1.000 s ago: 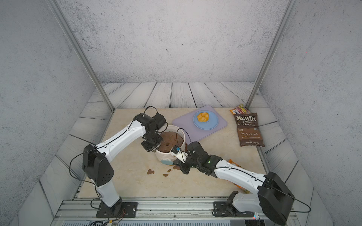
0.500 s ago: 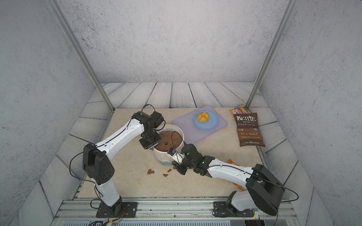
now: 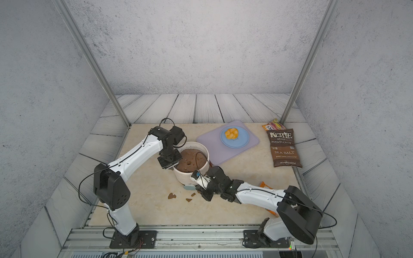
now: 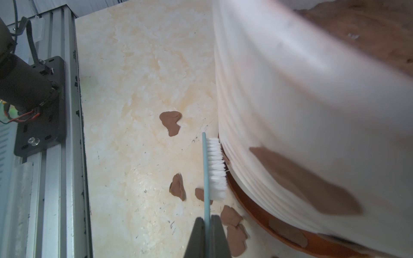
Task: Scrub the dried mud off the ceramic pot
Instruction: Rotate the pot on the tray.
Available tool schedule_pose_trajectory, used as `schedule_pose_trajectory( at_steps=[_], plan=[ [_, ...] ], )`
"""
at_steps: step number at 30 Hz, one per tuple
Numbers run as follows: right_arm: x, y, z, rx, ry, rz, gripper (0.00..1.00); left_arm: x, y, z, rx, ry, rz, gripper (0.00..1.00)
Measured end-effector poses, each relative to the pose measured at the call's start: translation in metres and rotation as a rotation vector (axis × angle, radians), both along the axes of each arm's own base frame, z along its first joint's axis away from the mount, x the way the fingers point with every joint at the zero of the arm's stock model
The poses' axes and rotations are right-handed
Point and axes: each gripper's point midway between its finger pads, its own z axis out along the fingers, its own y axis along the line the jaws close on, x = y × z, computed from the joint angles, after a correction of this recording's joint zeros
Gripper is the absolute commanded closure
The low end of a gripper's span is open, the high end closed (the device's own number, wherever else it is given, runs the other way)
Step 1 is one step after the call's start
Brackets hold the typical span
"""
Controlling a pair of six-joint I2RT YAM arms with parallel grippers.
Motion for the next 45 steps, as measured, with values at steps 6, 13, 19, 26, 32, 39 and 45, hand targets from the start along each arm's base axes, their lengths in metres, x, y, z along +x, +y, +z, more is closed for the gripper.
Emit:
schedule_pose_trajectory(
  at_steps=[6,13,19,26,32,39,45],
  plan=[
    [-0.024,-0.001,-0.012,-0.021,0.051,0.039,1.0,0.003,0.004,0.0,0.006,-0.003,-0.038,0.94],
    [-0.049,0.006,0.012,0.051,0.067,0.112,1.0,0.008,0.008,0.0,0.02,-0.013,-0.105,0.95],
    [-0.056,0.008,0.032,0.094,0.072,0.147,1.0,0.019,0.013,0.0,0.042,-0.03,-0.194,0.96],
    [-0.053,0.012,0.065,0.136,0.027,0.174,1.0,0.026,0.015,0.0,0.053,-0.051,-0.281,0.96],
    [-0.039,0.011,0.091,0.174,-0.015,0.169,1.0,0.03,0.016,0.0,0.059,-0.063,-0.329,0.96],
    [-0.021,0.003,0.097,0.169,-0.021,0.14,1.0,0.032,0.016,0.0,0.062,-0.069,-0.357,0.96],
    [0.004,0.002,0.106,0.18,-0.035,0.106,1.0,0.033,0.015,0.0,0.061,-0.073,-0.365,0.96]
  ],
)
